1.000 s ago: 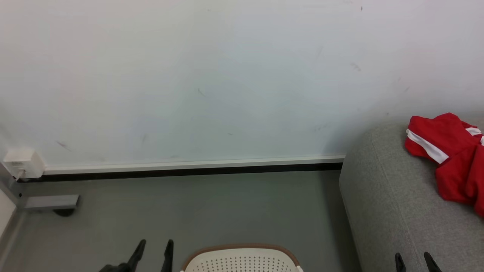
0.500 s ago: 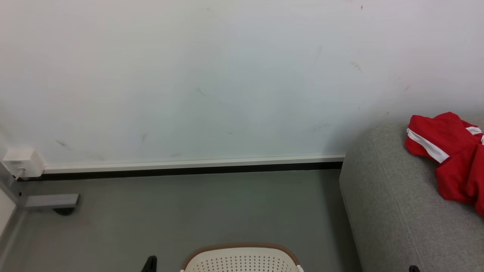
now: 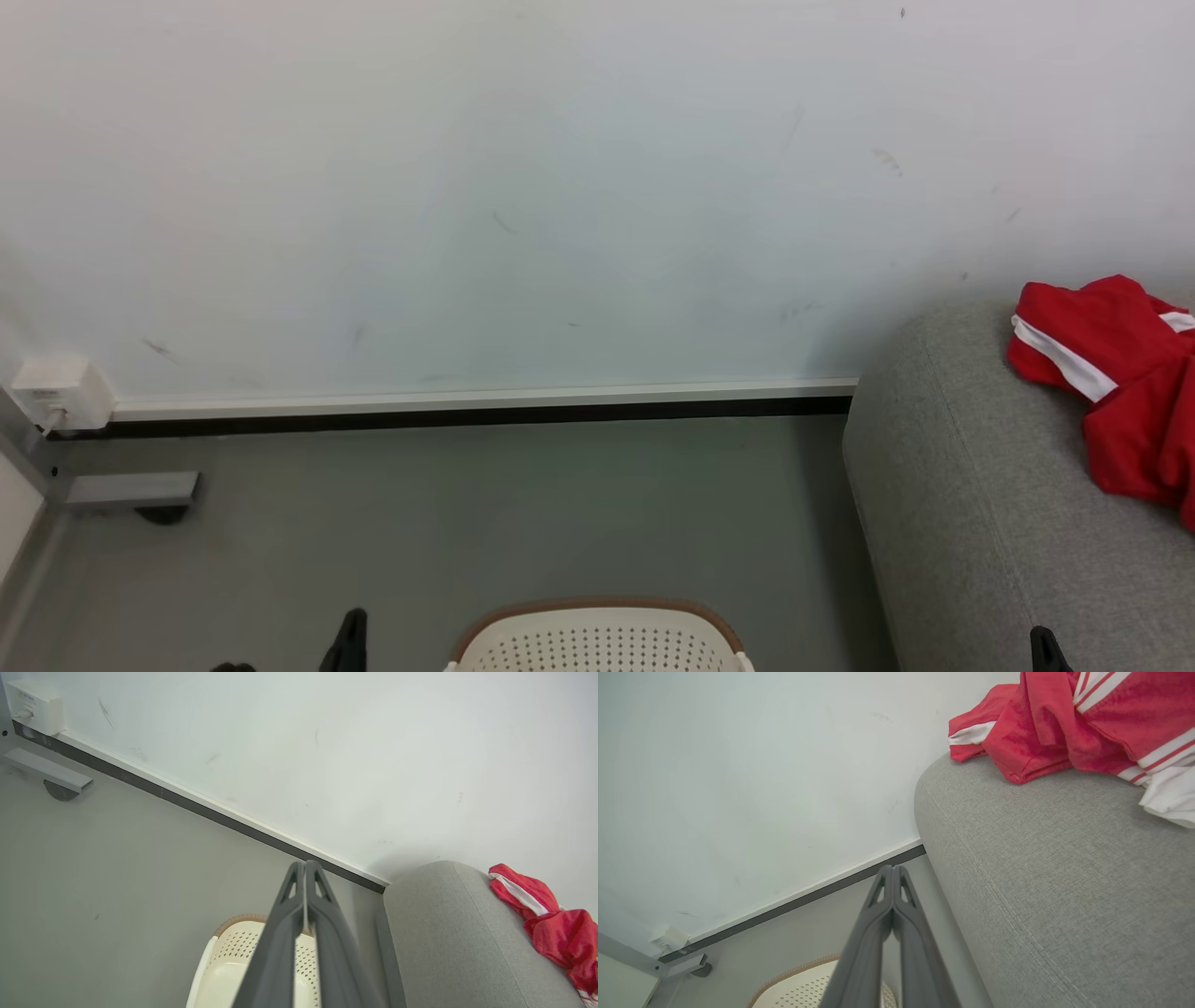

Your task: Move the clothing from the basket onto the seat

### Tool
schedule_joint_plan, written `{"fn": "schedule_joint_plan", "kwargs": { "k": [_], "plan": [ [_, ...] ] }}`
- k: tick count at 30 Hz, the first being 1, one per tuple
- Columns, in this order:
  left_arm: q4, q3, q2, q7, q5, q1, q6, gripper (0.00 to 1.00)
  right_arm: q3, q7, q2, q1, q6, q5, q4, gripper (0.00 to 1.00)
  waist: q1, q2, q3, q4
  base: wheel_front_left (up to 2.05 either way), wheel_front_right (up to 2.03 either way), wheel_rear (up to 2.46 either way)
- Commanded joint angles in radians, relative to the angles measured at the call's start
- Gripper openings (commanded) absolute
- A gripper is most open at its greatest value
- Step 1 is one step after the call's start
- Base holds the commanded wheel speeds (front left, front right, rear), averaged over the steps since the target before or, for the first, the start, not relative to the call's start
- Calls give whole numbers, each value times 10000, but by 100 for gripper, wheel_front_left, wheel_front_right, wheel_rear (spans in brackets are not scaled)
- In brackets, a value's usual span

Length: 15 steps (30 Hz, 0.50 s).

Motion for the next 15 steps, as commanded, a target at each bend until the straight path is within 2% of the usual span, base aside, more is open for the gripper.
{"fn": "schedule_joint_plan", "kwargs": {
  "k": [1, 15],
  "plan": [
    [-206, 85, 32, 57, -395, -276, -51, 0, -55, 76, -98, -281, -5, 353, -186, 0, 0, 0, 5, 5, 0, 0, 0],
    [-422, 350, 43, 599, -2483, -475, -93, 0, -166, 601, -116, -617, -8, 2429, -313, 0, 0, 0, 78, 76, 0, 0, 0]
  ]
}}
